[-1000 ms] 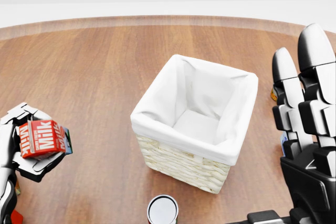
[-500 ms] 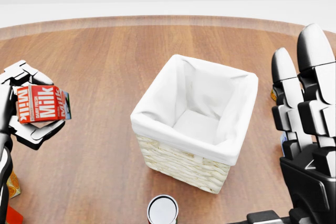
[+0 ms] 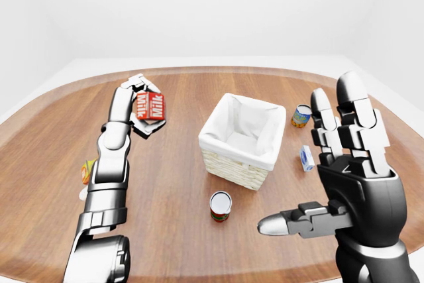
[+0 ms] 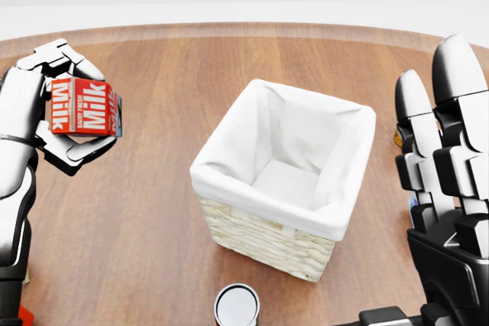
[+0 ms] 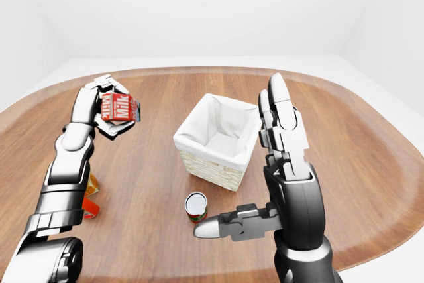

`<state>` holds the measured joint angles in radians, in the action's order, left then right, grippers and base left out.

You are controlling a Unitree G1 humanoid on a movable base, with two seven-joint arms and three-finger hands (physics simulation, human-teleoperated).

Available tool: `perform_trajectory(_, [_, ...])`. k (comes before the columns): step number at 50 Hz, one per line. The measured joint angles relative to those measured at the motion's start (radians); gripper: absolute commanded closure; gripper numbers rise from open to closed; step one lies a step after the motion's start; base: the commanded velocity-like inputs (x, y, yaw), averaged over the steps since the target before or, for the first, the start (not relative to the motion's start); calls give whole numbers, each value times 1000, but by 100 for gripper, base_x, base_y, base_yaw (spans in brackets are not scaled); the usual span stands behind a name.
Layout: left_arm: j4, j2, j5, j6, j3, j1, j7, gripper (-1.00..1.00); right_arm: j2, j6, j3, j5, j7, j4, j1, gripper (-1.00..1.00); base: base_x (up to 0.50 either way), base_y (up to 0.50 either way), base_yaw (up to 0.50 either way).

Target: Pick the milk and place it in the basket.

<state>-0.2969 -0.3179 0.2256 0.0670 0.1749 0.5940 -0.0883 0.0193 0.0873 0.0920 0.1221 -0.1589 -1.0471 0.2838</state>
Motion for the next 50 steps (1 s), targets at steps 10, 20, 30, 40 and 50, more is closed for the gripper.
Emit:
perform_trajectory(10, [17,25,39,20,-34,73,-24,100,0,0,-3,-1,0,0,-1,-100,0,0,0])
perform_trajectory(20, [43,57,74,20,-65,134,-46,100,0,0,-6,-4,0,0,-1,-100,0,0,0])
perform_trajectory(30, [66,91,102,20,-91,178,-65,100,1,0,-9,-6,-1,0,0,-100,0,0,0])
perform_trajectory(40, [82,126,130,20,-116,204,-79,100,0,0,-12,-8,-1,0,0,-100,0,0,0])
perform_trajectory(50, [72,158,146,20,-132,212,-88,100,0,0,-13,-9,-2,0,0,-100,0,0,0])
